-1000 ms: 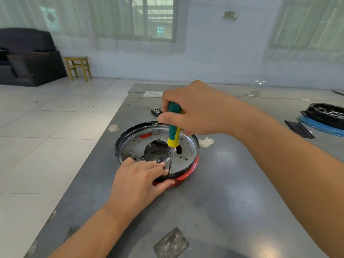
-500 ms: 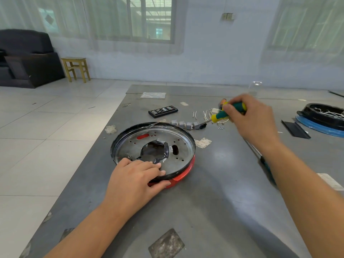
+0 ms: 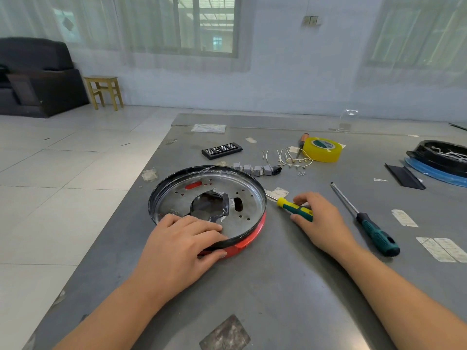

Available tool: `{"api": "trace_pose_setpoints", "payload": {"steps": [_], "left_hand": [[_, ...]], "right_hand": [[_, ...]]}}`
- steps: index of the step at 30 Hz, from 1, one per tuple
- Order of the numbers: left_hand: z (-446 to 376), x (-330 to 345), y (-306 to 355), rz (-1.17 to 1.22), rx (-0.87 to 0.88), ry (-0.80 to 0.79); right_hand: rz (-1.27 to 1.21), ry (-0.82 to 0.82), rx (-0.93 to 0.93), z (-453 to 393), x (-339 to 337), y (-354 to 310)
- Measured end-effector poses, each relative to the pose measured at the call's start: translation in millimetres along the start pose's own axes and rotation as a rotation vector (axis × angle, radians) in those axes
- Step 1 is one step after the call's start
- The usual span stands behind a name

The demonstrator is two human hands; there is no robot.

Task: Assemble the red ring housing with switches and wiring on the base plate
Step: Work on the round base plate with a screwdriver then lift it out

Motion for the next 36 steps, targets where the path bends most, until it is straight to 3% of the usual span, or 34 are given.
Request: {"api": "trace_pose_setpoints", "payload": {"steps": [5,11,13,17,21,23,27,30,36], "left_hand": [[-1.7,-6.9,1.1,0.012,0.011,-0.059],[2.9,-14.7,-17.5,0.124,-0.011,-0.139],[7.7,-16.6,-29.6,0.208,-0.054,-0.183],[13.5,-24.5,-51.4,0.351,-0.129,-0.233],[17.8,-27.0,-60.5,0.421,-0.187,-0.264],[19.1,-23.6,-63.5,0.413,-0.227,-0.228],[19.2,-11.1,-63.4,0.499,-0.33,-0.011],[16.7,-3.2,-59.7,0.631,-0.452,0.179],[6.2,9.6,-48.8,1.064,-0.643,0.367]], "right_hand": [[0.182,-0.065,-0.09,2.8,3.9,-6.1],[0.421,0.098,-0.236,6.6,1.9,-34.1],[0.314,0.118,-0.228,4.7,9.3,-47.2],[-0.195,0.167,-0.007,-1.3,15.3,-78.1],[-0.4,-0.142,0.253,-11.7,19.3,-101.4],[-0.601,-0.249,0.368,-15.4,21.3,-108.1],[-0.848,-0.271,0.437,-16.5,24.3,-111.8],[-0.942,-0.213,0.406,-13.5,32.7,-112.9],[-0.939,-0.132,0.38,-4.3,45.2,-113.8]]}}
Point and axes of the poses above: each hand's wrist, its own z-axis away from the middle knuckle, its own x-axis out of the palm, y = z × x, the point moved 1 cm from there along -z, towards the middle knuckle, and after that the axes turned 11 degrees about -y, right-handed, at the moved point
